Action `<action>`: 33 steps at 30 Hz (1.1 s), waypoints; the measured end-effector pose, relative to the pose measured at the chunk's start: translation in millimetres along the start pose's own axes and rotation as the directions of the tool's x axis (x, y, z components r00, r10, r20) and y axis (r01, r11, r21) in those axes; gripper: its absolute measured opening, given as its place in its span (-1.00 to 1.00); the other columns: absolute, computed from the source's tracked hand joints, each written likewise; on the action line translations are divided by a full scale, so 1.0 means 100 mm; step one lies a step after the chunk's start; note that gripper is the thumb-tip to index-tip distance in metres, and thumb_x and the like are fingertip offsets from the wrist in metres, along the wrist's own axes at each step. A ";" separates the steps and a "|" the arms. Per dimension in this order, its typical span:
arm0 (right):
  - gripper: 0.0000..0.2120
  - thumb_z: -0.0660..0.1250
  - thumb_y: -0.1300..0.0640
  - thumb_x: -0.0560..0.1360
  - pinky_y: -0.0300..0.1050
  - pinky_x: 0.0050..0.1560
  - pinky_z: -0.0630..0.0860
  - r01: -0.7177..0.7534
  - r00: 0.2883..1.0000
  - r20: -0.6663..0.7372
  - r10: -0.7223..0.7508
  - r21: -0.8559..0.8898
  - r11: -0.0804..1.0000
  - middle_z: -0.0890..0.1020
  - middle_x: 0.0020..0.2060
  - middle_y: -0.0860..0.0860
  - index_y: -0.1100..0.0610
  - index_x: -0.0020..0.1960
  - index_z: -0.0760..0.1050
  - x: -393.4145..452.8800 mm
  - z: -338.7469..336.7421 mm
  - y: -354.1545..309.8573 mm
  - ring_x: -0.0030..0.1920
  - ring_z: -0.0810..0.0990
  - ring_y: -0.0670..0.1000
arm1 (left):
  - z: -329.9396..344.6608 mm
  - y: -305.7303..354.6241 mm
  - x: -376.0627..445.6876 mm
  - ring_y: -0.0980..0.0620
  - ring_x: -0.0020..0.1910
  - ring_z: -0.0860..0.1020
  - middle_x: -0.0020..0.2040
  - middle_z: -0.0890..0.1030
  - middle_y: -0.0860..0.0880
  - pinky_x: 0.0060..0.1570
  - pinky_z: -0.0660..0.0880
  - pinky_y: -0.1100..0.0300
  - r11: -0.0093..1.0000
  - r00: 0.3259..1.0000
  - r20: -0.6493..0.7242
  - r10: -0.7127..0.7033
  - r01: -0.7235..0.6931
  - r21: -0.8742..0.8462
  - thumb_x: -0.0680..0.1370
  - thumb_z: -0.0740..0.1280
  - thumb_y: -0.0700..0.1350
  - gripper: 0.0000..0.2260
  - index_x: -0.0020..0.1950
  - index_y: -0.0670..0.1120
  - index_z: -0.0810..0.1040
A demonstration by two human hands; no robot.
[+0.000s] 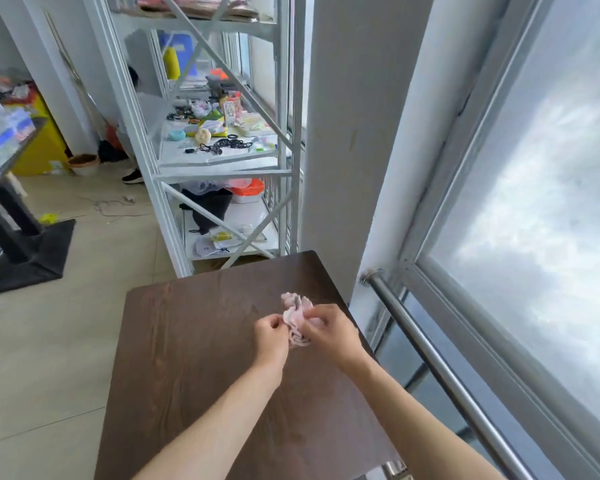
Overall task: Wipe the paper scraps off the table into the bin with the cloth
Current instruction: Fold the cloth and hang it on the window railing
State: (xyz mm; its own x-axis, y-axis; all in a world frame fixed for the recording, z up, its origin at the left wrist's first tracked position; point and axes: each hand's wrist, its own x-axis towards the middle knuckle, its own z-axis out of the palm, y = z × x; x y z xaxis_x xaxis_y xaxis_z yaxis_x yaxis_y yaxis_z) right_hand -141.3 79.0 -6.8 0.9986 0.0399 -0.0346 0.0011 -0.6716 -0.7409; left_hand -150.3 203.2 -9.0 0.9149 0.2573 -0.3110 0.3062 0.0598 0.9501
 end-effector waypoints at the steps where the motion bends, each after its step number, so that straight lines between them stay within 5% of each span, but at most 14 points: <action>1: -0.76 0.26 -0.30 0.30 0.04 -0.17 0.56 -0.012 1.000 -0.009 0.012 0.002 1.000 0.58 -0.25 -0.13 -0.16 -0.30 0.52 0.00 -0.10 0.06 -0.24 0.53 -0.11 | 0.08 0.01 -0.02 -0.20 -0.14 0.66 -0.20 0.68 -0.22 -0.11 0.63 -0.12 1.000 1.000 0.021 0.002 -0.002 0.003 0.53 0.29 -0.23 -0.82 -0.23 -0.15 0.64; 5: -0.85 0.29 -0.07 0.43 -0.02 0.00 0.43 -0.066 0.995 -0.079 0.064 -0.028 0.997 0.50 -0.08 -0.09 -0.06 -0.21 0.59 -0.05 -0.50 0.26 -0.07 0.50 -0.05 | 0.35 0.03 -0.06 -0.14 -0.22 0.63 -0.26 0.65 -0.17 -0.12 0.61 -0.08 0.990 0.993 0.054 0.100 -0.105 0.091 0.57 0.25 -0.13 -0.77 -0.25 -0.13 0.59; 8: -0.82 0.31 -0.11 0.46 -0.01 0.03 0.33 -0.079 0.974 -0.220 0.049 -0.129 0.988 0.46 -0.07 -0.11 -0.12 -0.04 0.64 -0.07 -0.85 0.42 -0.01 0.42 -0.10 | 0.50 0.10 -0.03 -0.03 -0.35 0.51 -0.37 0.60 -0.09 -0.29 0.46 0.03 0.947 0.972 0.018 0.234 -0.232 0.221 0.56 0.26 -0.13 -0.77 -0.30 -0.09 0.53; 12: -0.82 0.29 0.04 0.47 -0.11 -0.28 0.45 -0.156 0.954 -0.273 0.125 -0.096 0.983 0.68 -0.22 0.03 -0.10 -0.04 0.66 -0.03 -1.24 0.51 -0.13 0.63 0.09 | 0.70 0.26 -0.03 0.07 -0.61 0.47 -0.46 0.55 -0.08 -0.55 0.40 0.19 0.925 0.957 0.071 0.281 -0.290 0.247 0.60 0.18 -0.19 -0.80 -0.21 -0.14 0.47; 15: -0.75 0.23 0.11 0.45 -0.09 -0.23 0.53 -0.210 0.919 -0.343 0.193 -0.011 0.978 0.73 -0.19 0.02 -0.09 0.01 0.64 0.07 -1.46 0.54 -0.14 0.67 0.10 | 0.93 0.37 -0.05 -0.08 -0.37 0.64 -0.29 0.61 -0.14 -0.43 0.55 0.22 0.918 0.932 0.185 0.312 -0.346 0.192 0.61 0.13 -0.23 -0.81 -0.16 -0.13 0.45; 18: -0.66 0.18 0.27 0.44 -0.01 -0.09 0.60 -0.177 0.905 -0.380 0.190 0.069 0.982 0.73 -0.13 0.07 0.02 0.04 0.64 0.17 -1.58 0.63 -0.10 0.67 0.12 | 1.17 0.40 -0.05 0.07 -0.17 0.61 -0.19 0.62 0.00 -0.15 0.47 0.43 0.831 0.861 0.255 0.440 -0.498 0.248 0.59 0.18 -0.26 -0.85 -0.12 -0.16 0.51; 21: -0.65 0.17 0.35 0.45 -0.04 0.00 0.56 -0.174 0.900 -0.401 0.173 0.034 0.984 0.70 -0.03 0.09 0.11 0.07 0.63 0.25 -1.62 0.77 0.01 0.63 0.11 | 1.37 0.30 0.01 0.10 0.03 0.53 -0.03 0.60 0.10 0.07 0.38 0.26 0.752 0.811 0.313 0.494 -0.579 0.315 0.56 0.22 -0.25 -0.88 -0.09 -0.11 0.54; 25: -0.66 0.17 0.35 0.40 0.01 0.04 0.52 -0.287 0.920 -0.308 0.243 -0.104 0.952 0.66 0.03 0.21 0.22 0.09 0.60 0.22 -1.54 0.95 0.08 0.60 0.23 | 1.58 0.01 0.13 0.00 0.26 0.42 0.21 0.52 -0.05 0.11 0.23 0.36 0.681 0.779 0.509 0.366 -0.597 0.424 0.55 0.20 -0.25 -0.90 -0.01 -0.17 0.50; 29: -0.64 0.20 0.30 0.45 0.03 0.03 0.50 -0.350 0.931 -0.216 0.295 -0.299 0.888 0.65 0.05 0.25 0.30 0.23 0.47 0.07 -1.40 1.12 0.12 0.57 0.25 | 1.69 -0.20 0.19 -0.04 0.43 0.25 0.42 0.32 -0.12 0.41 0.15 0.18 0.573 0.760 0.638 0.127 -0.581 0.578 0.56 0.13 -0.24 -0.64 0.37 -0.17 0.35; 33: -0.75 0.22 0.22 0.49 -0.02 -0.06 0.53 -0.409 0.912 -0.215 0.348 -0.523 0.748 0.60 0.08 0.15 0.15 0.14 0.50 -0.03 -1.32 1.21 0.08 0.61 0.19 | 1.79 -0.23 0.18 0.01 0.49 0.10 0.50 0.19 -0.04 0.43 0.01 0.19 0.526 0.683 0.731 0.010 -0.625 0.576 0.55 0.10 -0.25 -0.54 0.46 -0.09 0.25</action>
State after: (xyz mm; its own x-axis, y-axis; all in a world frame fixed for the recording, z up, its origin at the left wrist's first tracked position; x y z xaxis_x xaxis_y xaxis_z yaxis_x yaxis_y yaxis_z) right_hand -137.2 -99.8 -8.3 0.9228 -0.3568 -0.1451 -0.3798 -0.9055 -0.1890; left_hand -93.7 34.1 -40.7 0.8198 -0.5285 -0.2202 -0.2590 -0.6853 0.6807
